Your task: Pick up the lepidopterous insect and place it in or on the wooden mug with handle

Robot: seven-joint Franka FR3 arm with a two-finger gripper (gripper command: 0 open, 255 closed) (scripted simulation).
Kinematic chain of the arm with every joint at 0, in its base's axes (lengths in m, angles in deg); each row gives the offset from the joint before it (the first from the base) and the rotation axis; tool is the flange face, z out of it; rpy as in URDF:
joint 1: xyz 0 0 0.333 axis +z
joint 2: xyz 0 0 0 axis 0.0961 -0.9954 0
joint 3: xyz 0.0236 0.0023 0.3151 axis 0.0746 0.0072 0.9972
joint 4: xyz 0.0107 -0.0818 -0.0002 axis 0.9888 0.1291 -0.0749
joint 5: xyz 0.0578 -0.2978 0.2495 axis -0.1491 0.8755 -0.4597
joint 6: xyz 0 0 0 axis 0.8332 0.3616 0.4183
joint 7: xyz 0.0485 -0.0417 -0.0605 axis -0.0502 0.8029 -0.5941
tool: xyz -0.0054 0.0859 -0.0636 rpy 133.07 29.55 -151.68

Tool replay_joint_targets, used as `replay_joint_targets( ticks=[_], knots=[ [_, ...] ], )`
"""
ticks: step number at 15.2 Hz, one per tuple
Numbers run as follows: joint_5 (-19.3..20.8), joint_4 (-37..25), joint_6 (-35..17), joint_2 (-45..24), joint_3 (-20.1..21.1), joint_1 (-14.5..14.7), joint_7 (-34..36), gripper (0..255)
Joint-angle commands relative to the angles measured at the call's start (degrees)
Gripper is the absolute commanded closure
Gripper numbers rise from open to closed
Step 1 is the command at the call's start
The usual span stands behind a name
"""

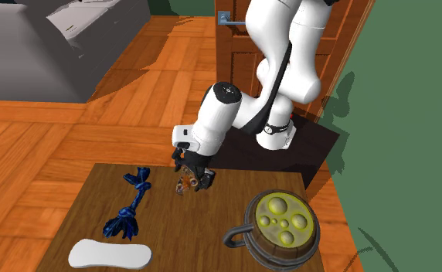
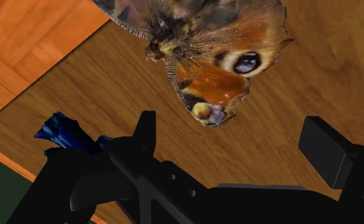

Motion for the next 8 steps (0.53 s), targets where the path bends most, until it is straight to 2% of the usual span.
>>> replay_joint_targets(
  ticks=[1, 4, 5, 8],
  knots=[
    [2.9, 0.1, -2.2, -1.4, 0.6, -1.3, 2.7, 0],
    [6.9, -1.0, -4.3, -4.6, 1.1, -3.0, 5.8, 0],
    [9.3, -1.7, -5.2, -6.4, 1.3, -3.8, 7.7, 0],
    [9.3, -1.7, -5.2, -6.4, 1.2, -3.7, 7.7, 0]
  ],
)
